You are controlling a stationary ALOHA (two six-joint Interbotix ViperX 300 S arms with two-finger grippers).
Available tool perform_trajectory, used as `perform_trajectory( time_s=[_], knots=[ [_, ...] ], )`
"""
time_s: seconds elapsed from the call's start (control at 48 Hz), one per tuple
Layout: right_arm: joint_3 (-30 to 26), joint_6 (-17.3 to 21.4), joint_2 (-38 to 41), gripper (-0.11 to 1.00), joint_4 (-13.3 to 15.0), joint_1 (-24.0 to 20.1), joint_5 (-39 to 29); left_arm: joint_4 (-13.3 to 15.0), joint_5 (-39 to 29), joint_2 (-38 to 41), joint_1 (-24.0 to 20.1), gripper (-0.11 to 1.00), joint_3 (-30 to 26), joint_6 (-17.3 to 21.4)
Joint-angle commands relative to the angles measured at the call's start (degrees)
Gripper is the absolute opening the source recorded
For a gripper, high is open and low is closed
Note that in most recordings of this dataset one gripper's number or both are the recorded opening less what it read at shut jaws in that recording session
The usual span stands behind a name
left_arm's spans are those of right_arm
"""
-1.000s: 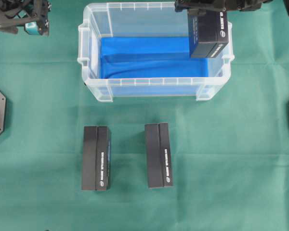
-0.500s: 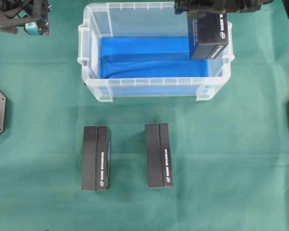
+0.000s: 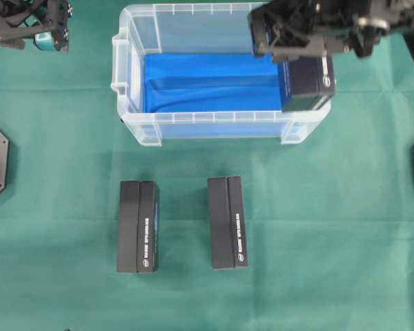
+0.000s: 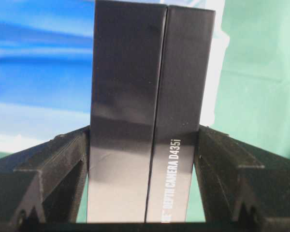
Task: Take out the box from the case.
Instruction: 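Carry the black boxes with the right gripper toward the table front right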
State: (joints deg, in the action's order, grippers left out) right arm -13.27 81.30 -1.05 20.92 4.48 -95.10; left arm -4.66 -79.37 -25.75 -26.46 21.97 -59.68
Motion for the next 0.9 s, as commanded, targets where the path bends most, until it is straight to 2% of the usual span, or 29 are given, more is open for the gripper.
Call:
perform_trajectory(
  time_s=[0.0,0.875],
  knots=[
    [-1.4,1.1,-1.1,0.67,0.5,-1.8,-0.1,0.0,-0.4,-0.7,0.3,0.93,-0.7,-0.2],
    [-1.4,20.5,0.4,0.67,0.5,-21.6,-5.4,0.0,-1.7,-0.8,0.5,0.93,0.0,-1.0]
  ],
)
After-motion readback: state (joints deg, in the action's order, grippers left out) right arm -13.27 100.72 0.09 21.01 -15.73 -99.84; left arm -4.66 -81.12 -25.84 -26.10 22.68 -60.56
